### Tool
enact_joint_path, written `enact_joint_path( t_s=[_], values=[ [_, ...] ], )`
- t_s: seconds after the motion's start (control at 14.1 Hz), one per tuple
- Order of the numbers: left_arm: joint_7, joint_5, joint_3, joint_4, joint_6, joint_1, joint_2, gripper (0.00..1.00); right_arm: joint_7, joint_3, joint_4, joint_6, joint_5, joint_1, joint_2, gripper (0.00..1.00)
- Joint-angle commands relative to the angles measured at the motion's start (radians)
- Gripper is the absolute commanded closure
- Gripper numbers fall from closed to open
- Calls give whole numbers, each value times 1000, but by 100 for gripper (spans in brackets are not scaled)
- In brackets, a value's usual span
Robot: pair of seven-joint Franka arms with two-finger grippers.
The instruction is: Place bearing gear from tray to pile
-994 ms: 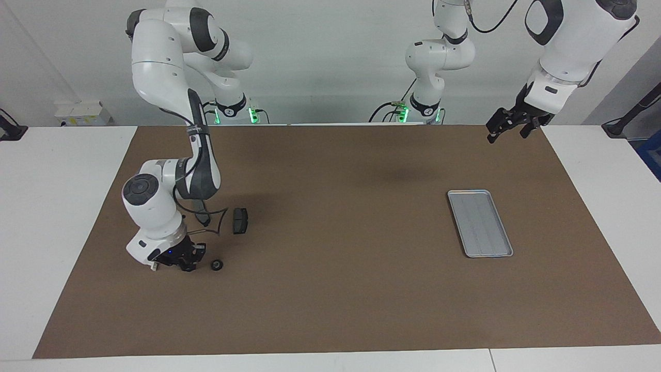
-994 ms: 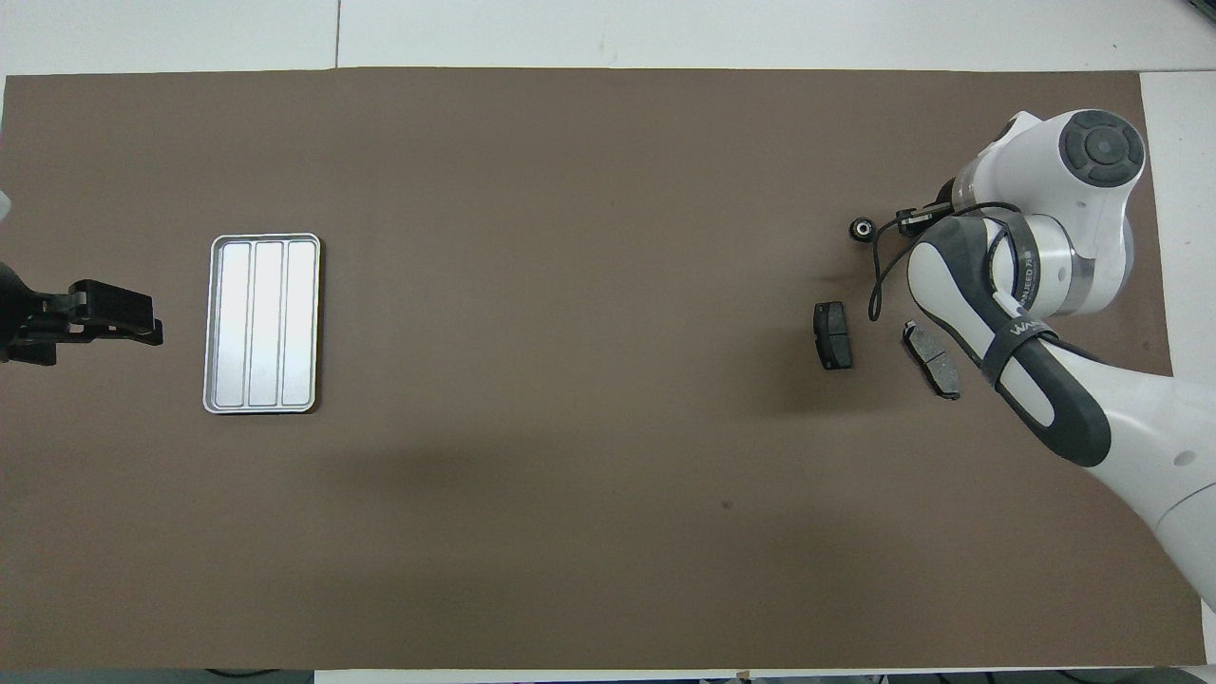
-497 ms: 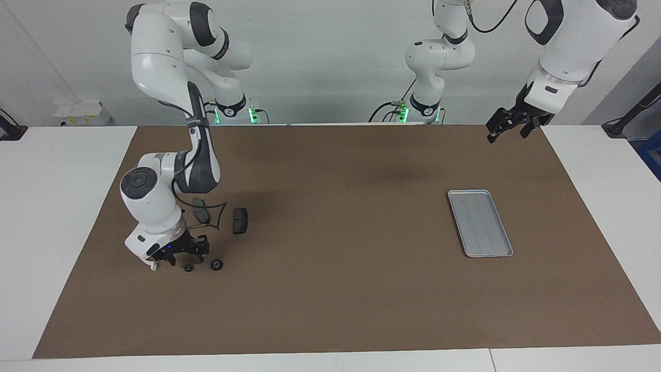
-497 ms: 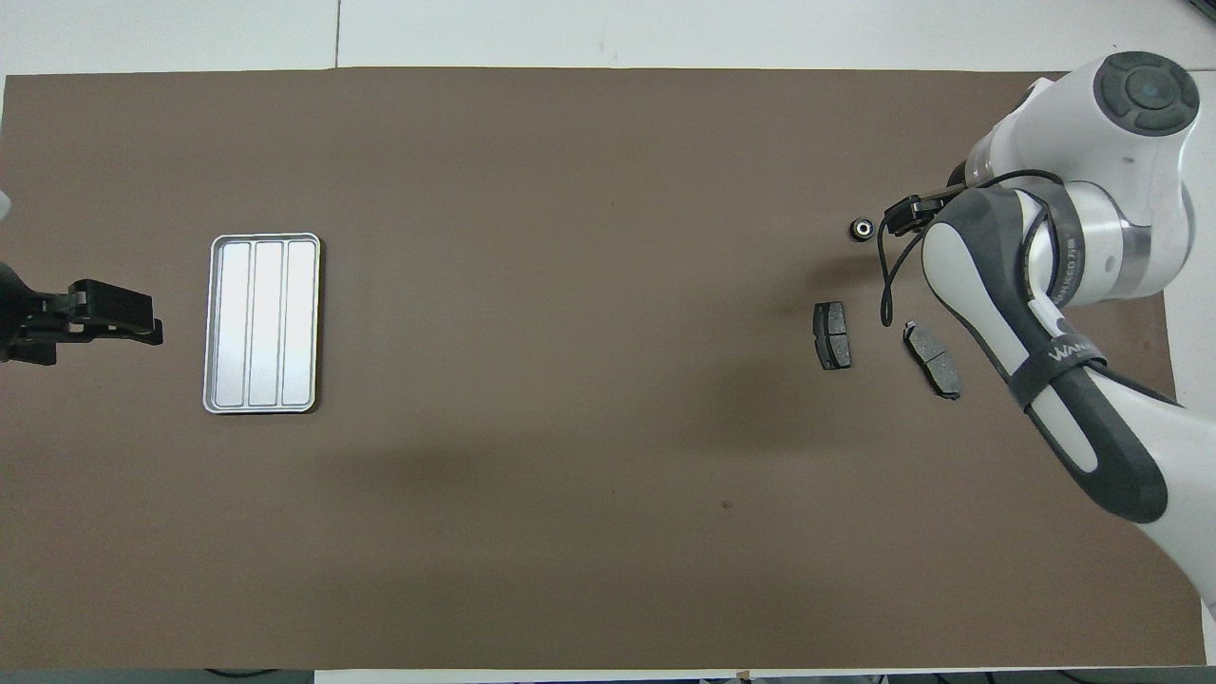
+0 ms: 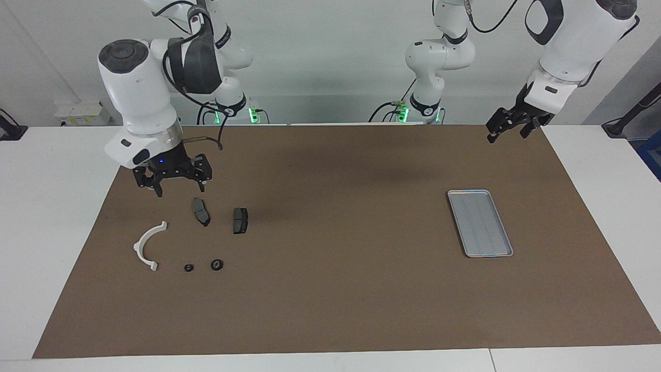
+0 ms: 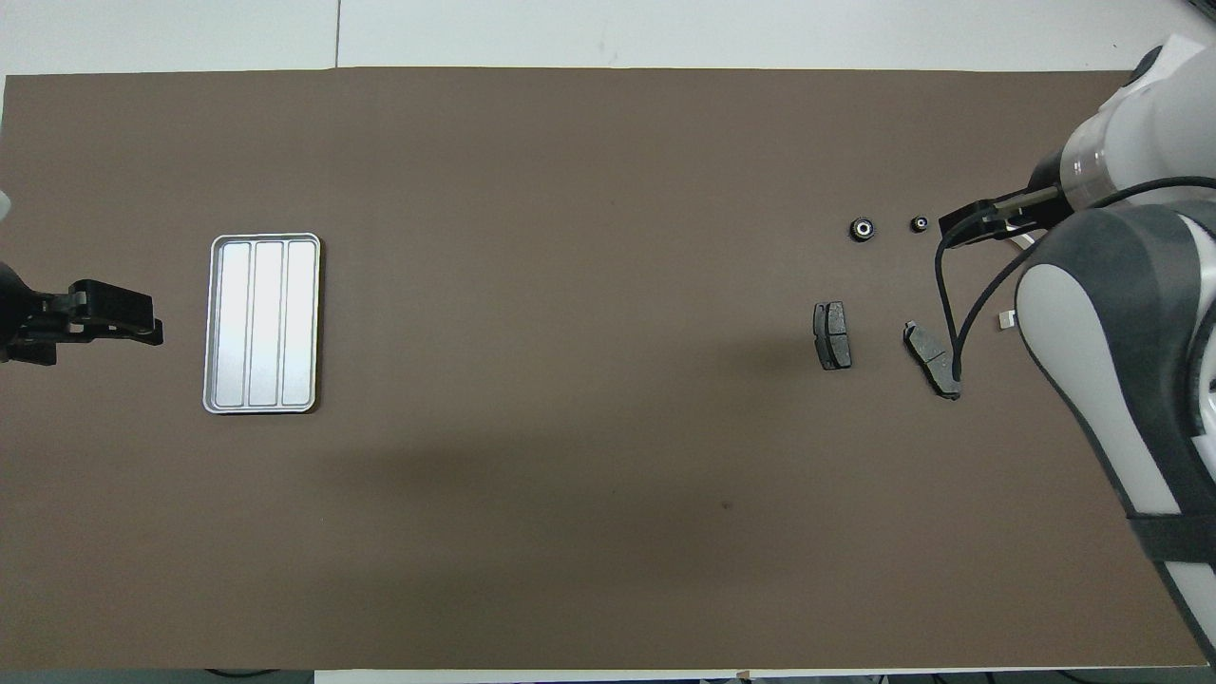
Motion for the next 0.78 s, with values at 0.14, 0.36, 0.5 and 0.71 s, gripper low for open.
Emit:
enact_joint_path(
  t_s=[0.14, 0.36, 0.5, 0.71],
  values=[
    [1, -4, -1, -16, -8, -1, -22, 0, 10, -6, -20, -92, 63, -29, -82, 0],
    [1, -4, -1, -16, -8, -1, -22, 0, 10, -3, -20, -133, 63, -42, -121, 0],
    [1, -4, -1, -16, -8, -1, -22, 0, 9, -8, -20, -153, 63, -43, -147, 0],
    [1, -4, -1, -16, -8, -1, -22, 0, 12, -17, -23, -162, 76, -46, -170, 0]
  ],
)
